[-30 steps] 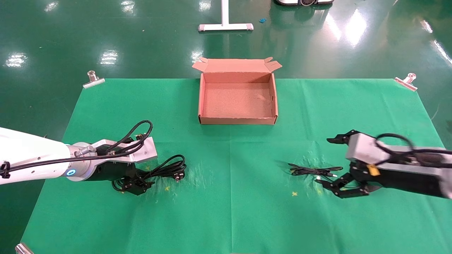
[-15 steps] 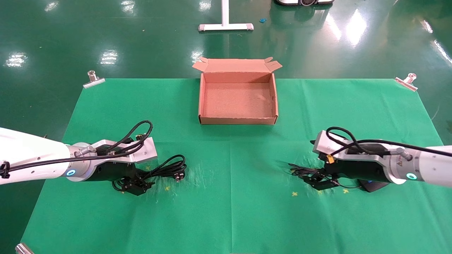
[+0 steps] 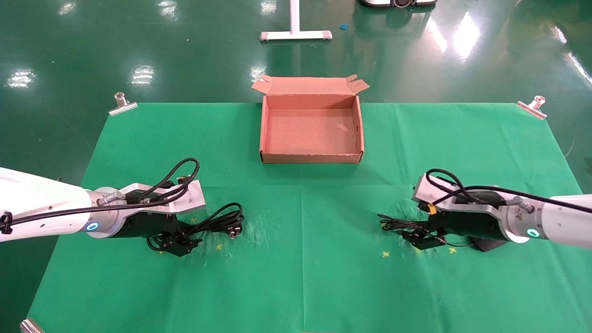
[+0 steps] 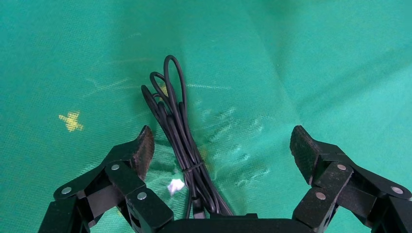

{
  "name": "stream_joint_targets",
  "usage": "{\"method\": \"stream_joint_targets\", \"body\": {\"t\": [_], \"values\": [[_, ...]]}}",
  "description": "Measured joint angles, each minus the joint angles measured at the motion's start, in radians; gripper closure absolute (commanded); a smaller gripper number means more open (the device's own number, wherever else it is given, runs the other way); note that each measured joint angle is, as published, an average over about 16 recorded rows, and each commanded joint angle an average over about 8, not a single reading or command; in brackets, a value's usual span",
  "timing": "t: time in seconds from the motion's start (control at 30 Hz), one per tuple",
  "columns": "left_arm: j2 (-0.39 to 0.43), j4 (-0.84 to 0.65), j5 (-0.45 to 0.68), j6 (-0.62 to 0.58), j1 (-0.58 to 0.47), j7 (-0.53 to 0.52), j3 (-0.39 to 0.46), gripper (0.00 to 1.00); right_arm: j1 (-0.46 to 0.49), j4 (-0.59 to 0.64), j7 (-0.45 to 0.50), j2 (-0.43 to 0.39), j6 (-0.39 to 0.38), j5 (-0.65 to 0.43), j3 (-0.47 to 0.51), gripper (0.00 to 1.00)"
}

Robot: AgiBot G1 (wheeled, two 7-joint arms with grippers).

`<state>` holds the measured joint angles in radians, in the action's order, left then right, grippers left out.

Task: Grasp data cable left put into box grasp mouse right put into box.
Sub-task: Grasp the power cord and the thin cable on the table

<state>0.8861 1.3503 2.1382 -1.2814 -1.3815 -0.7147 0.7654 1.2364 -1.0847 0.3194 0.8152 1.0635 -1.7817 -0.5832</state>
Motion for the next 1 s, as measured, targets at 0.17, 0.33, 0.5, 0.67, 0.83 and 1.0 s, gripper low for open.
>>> {"method": "stream_joint_targets", "body": {"t": [0.17,0.33,0.5,0.67,0.83,1.0], "values": [[0.0,0.0,0.0,0.0,0.0,0.0,0.0,1.0,0.0,0.0,0.0,0.0,-0.002,-0.002,0.0,1.0],[0.0,0.0,0.0,0.0,0.0,0.0,0.0,1.0,-0.001,-0.002,-0.001,-0.001,0.001,0.004,0.001,1.0],[0.0,0.0,-0.001,0.0,0.0,0.0,0.0,1.0,-0.001,-0.003,-0.002,-0.002,0.004,0.008,0.003,1.0],[0.0,0.0,-0.002,0.0,0.0,0.0,0.0,1.0,-0.001,-0.003,-0.002,-0.002,0.005,0.01,0.003,1.0],[0.0,0.0,-0.004,0.0,0.0,0.0,0.0,1.0,-0.002,-0.004,-0.003,-0.002,0.007,0.012,0.004,1.0],[0.0,0.0,-0.005,0.0,0.0,0.0,0.0,1.0,-0.002,-0.004,-0.003,-0.003,0.007,0.013,0.004,1.0]]}}
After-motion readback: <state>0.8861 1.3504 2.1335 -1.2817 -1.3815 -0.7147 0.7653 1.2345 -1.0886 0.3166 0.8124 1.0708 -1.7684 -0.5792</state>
